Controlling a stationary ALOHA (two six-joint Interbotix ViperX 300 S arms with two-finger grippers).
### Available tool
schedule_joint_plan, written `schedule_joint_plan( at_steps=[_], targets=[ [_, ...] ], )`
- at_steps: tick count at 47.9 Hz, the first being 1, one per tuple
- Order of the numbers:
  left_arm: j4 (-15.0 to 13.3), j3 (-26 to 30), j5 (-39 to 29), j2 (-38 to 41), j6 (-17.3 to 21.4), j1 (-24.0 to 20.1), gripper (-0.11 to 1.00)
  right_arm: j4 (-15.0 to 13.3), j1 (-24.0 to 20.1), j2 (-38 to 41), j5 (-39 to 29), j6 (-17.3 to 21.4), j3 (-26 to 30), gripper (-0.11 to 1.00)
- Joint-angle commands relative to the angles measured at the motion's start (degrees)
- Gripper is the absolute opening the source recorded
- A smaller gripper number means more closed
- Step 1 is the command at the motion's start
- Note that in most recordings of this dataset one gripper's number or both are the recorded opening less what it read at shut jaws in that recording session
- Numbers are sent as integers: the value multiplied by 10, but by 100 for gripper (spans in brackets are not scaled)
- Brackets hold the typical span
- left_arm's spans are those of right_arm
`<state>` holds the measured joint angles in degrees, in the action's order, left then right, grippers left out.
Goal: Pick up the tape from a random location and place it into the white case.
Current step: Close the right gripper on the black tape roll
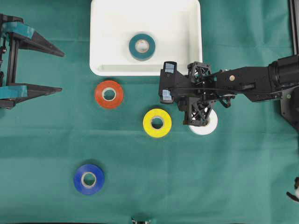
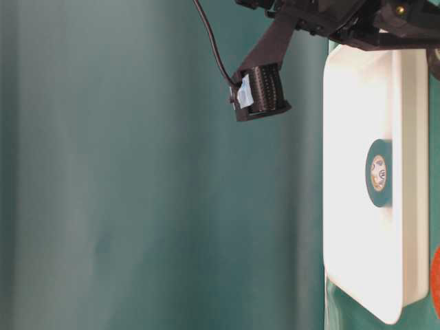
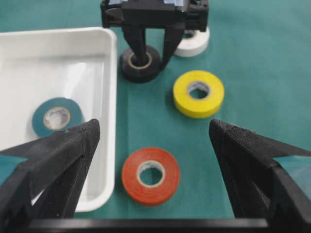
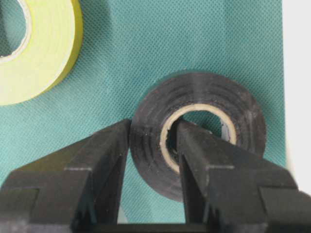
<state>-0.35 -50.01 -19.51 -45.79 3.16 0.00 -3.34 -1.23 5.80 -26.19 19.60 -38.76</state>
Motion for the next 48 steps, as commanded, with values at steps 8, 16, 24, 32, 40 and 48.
schedule_joint_plan(
  at_steps=[8,16,24,32,40,48],
  targets=[
    [-1,15,4,0,0,1,99,-1,-2,-3,-4,-2,4,31],
    [-1,15,4,0,0,1,99,-1,-2,-4,-4,-2,6,31],
    [-2,16,4,0,0,1,99,-1,-7,-24,-27,-1,18,31],
    [-1,16,4,0,0,1,99,-1,-14,-56,-90,-1,47,26],
    [-2,16,4,0,0,1,99,-1,-19,-81,-143,-1,83,26],
    [-1,16,2,0,0,1,99,-2,-19,-99,-185,-4,113,26]
  ],
)
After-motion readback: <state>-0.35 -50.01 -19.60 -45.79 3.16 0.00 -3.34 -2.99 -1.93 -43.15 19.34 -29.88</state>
